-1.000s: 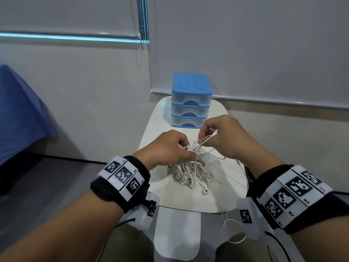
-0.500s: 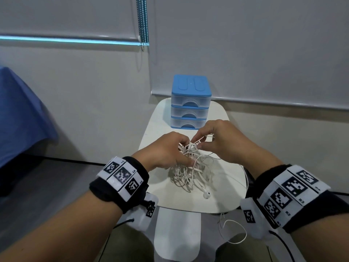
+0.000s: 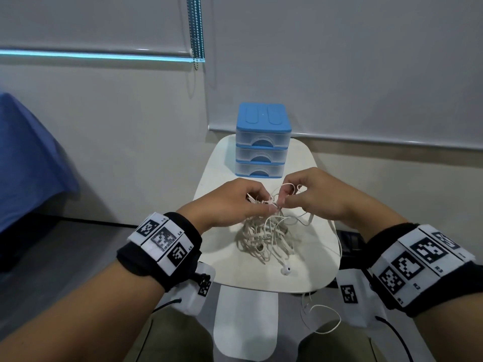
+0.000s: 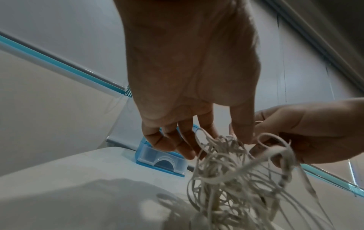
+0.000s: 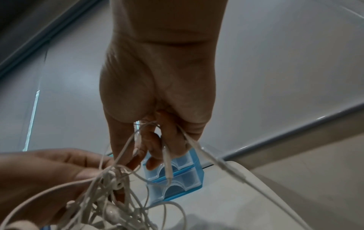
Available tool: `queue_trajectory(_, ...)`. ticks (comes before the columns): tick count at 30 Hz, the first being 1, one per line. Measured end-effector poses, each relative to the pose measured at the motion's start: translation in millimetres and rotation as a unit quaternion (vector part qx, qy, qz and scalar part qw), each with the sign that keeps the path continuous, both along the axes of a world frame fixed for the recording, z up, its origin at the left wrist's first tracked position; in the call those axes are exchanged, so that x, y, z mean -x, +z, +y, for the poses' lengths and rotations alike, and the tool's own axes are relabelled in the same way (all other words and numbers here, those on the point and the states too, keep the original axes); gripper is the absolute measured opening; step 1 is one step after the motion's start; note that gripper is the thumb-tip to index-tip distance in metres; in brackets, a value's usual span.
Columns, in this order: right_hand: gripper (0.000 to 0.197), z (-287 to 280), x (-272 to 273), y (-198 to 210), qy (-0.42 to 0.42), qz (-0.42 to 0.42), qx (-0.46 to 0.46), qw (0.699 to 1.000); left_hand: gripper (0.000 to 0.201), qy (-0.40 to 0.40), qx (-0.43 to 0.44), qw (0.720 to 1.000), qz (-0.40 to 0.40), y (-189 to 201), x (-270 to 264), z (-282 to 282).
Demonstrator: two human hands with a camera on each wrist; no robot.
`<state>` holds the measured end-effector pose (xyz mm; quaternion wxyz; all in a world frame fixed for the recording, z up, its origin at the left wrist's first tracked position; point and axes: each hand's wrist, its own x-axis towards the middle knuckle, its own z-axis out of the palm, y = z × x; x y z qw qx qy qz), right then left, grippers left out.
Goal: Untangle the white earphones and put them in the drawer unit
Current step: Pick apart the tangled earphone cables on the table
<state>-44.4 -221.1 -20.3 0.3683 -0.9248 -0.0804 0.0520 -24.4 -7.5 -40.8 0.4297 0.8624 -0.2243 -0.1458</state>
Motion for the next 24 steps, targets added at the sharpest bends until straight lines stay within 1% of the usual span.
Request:
queue_trajectory(3,0.011,0,0,1,-0.042,0.044,-0.048,0.997,0.022,-0.006,-0.004,1.000,0.007,1,0,-1)
queue_trajectory(5,0.012,-1,0,1,-0.066,0.058,-0.082,0.993,0.020,-0.001,-0.001,1.000,0.007,1,0,-2)
queue_trajectory(8,0.008,-3,3,3,-0.062,0.071,-0.093,0.991,0.016,0.006,0.003,1.000,0.013,1,-1,-1)
queue_trajectory(13,0.005,-2,4,2,-0.058,0.055,-0.052,0.995,0.007,0.011,0.007,0.999,0.046,5,1,-5)
queue_trajectory(15,0.005,-1,6,4,-0.063,0.050,-0.042,0.996,0.004,0.019,0.001,0.999,0.034,7,3,-10)
queue_trajectory(19,0.013,0,10,10,-0.055,0.055,-0.020,0.997,0.011,0.033,0.001,0.999,0.013,6,2,-11)
queue_trajectory(22,0.012,-1,12,15,-0.043,0.053,0.030,0.997,0.016,0.051,0.003,0.998,0.028,2,1,-10)
queue_trajectory(24,0.011,1,15,17,-0.029,0.058,0.058,0.996,0.017,0.067,-0.015,0.998,0.014,-1,1,-12)
